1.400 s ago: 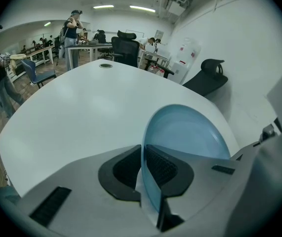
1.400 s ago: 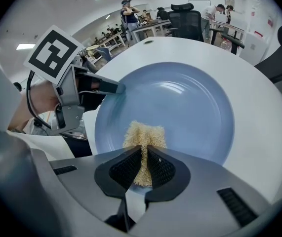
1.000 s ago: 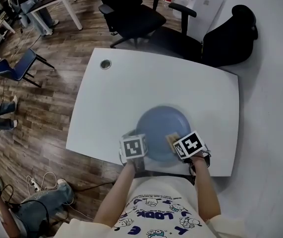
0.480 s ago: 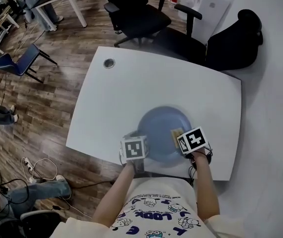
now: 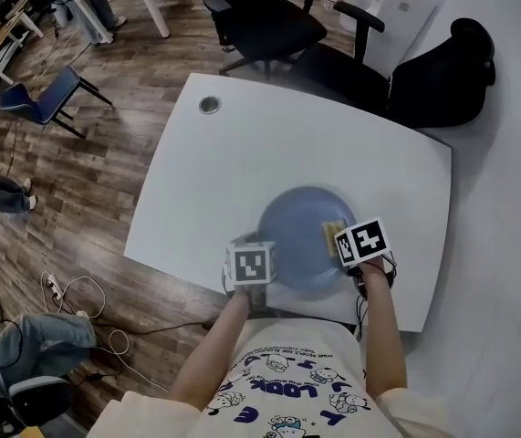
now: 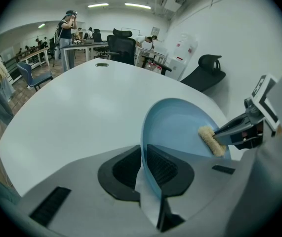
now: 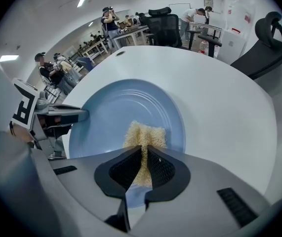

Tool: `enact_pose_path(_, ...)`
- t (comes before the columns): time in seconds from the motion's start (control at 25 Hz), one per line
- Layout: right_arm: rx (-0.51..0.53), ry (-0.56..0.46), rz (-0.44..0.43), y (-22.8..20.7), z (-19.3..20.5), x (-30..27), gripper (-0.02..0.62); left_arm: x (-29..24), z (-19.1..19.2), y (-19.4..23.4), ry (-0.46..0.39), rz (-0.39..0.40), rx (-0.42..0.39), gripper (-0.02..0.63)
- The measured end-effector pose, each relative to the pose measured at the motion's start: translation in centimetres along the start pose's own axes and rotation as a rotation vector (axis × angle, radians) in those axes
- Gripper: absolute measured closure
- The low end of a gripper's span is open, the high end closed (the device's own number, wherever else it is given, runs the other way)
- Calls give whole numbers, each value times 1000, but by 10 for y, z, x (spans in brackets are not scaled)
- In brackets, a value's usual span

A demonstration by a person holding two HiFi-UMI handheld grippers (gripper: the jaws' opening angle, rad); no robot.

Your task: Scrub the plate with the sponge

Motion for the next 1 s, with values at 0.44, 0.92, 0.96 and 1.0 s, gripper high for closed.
enact_pose_path(0.44,-35,-40,0,-14,-21,1,549,-2,0,-1,7,11,-16,563)
enact_pose_path(0.92,-45,-83,55,-15,-42,-3,549,-6,2,-1,7,43,13,563)
enact_pose_path(0.96,-45,-86,62,-14,-44,-3,549,-6,3,-1,7,43,15,563)
enact_pose_path(1.0,-43,-87,70,-13,-46,-2,549,-5,2,0,7,39,15,563)
Point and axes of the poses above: the fingertips, and each gripper's own axes: x backward along the fingers, y to its left, z out of its underside, the point moved 3 cm from there along x, backward along the fingers, and after that the axes turned 12 degrees about y, right-handed, at the moved point
